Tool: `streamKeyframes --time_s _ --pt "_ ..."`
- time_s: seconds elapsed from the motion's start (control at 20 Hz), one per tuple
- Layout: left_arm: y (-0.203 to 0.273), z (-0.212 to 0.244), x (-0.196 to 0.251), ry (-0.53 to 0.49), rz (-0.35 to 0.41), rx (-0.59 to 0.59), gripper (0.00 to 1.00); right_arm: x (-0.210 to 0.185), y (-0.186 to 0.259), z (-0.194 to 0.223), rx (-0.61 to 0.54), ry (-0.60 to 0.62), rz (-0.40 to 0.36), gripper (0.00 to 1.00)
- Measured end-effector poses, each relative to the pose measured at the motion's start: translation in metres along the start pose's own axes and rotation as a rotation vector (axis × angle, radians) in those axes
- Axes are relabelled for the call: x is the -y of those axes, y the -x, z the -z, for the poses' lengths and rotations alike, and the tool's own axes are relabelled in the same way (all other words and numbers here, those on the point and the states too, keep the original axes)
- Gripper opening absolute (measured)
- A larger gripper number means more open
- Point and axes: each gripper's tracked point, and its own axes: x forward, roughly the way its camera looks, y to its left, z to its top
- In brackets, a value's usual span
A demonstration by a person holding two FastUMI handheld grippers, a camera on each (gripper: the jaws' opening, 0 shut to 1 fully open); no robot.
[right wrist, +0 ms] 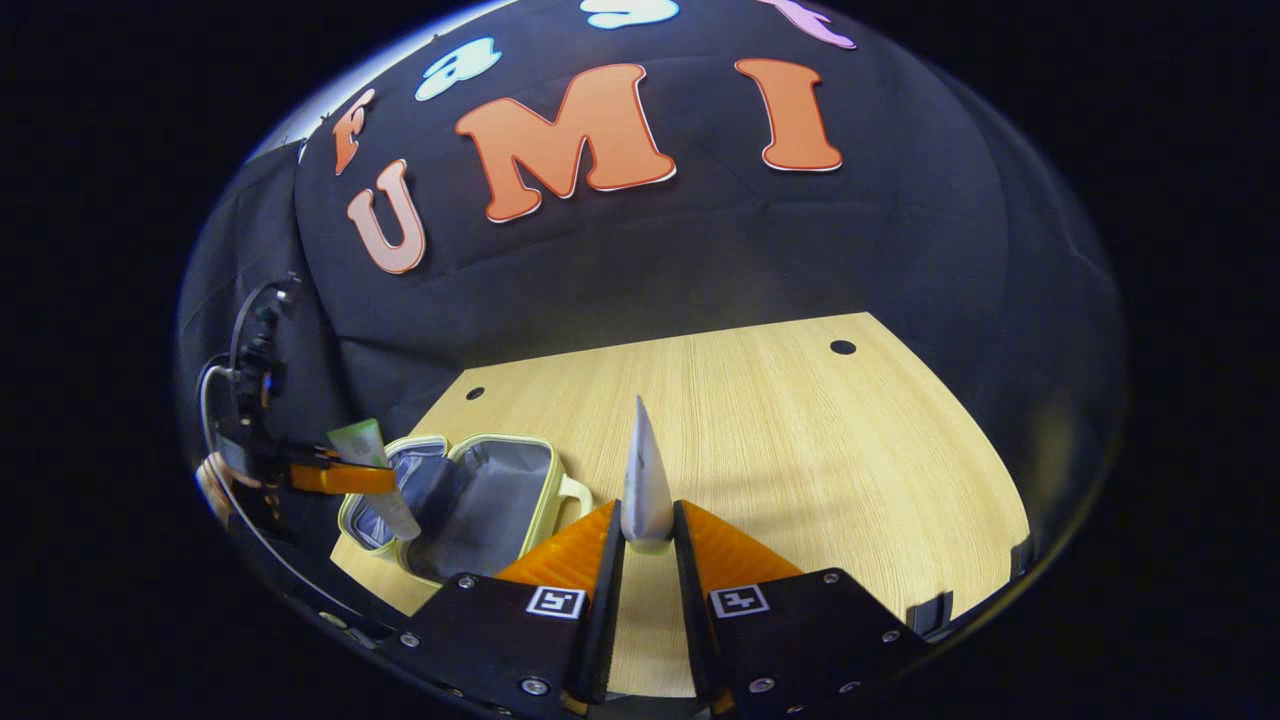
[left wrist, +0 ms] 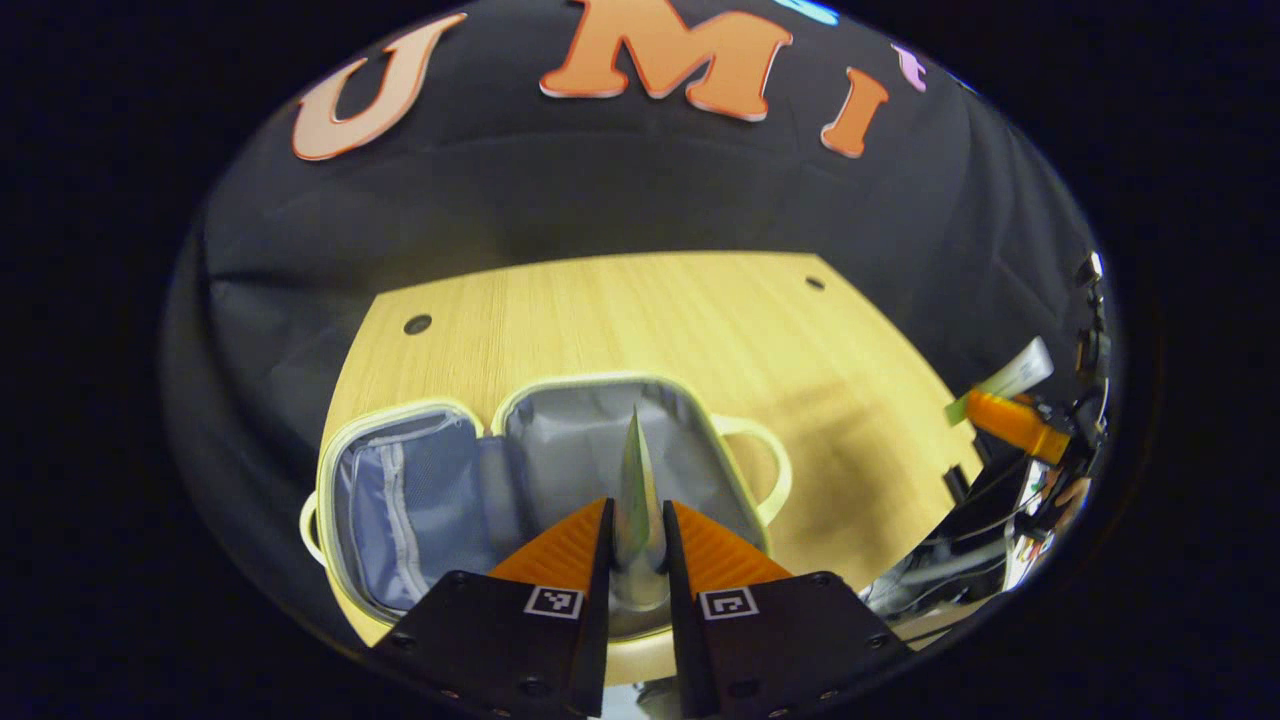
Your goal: First open the suitcase, pack the skin care products into it, and then close the suitcase.
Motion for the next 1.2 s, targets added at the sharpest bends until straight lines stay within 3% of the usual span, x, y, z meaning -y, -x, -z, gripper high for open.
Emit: streamKeyframes --time_s 0.2,0.5,0.65,0.8,0.9,1.2 --pt "-0.056 0.024 -0.007 0.041 0.058 -0.282 0.28 -0.002 0.004 0.006 -0.001 -0.012 -0.011 0.32" --pt "-0.12 0.048 -0.037 -0.033 -0.033 -0.475 0.28 -0.004 0.017 0.022 -0.018 -0.022 0.0 0.32" --pt "-0.126 0.051 -0.032 -0.021 -0.007 -0.464 0.31 -0.005 0.019 0.026 -0.027 -0.014 0.001 0.32" --pt "-0.111 0.045 -0.022 -0.02 0.023 -0.408 0.88 -0.011 0.015 0.028 -0.044 -0.003 -0.013 0.32" --pt "-0.092 0.04 -0.016 -0.02 0.037 -0.339 1.0 -0.022 0.009 0.025 -0.056 0.005 -0.045 0.32" --pt "0.009 0.017 -0.019 0.0 0.076 -0.03 0.98 -0.093 -0.037 0.027 -0.184 0.075 -0.19 0.32"
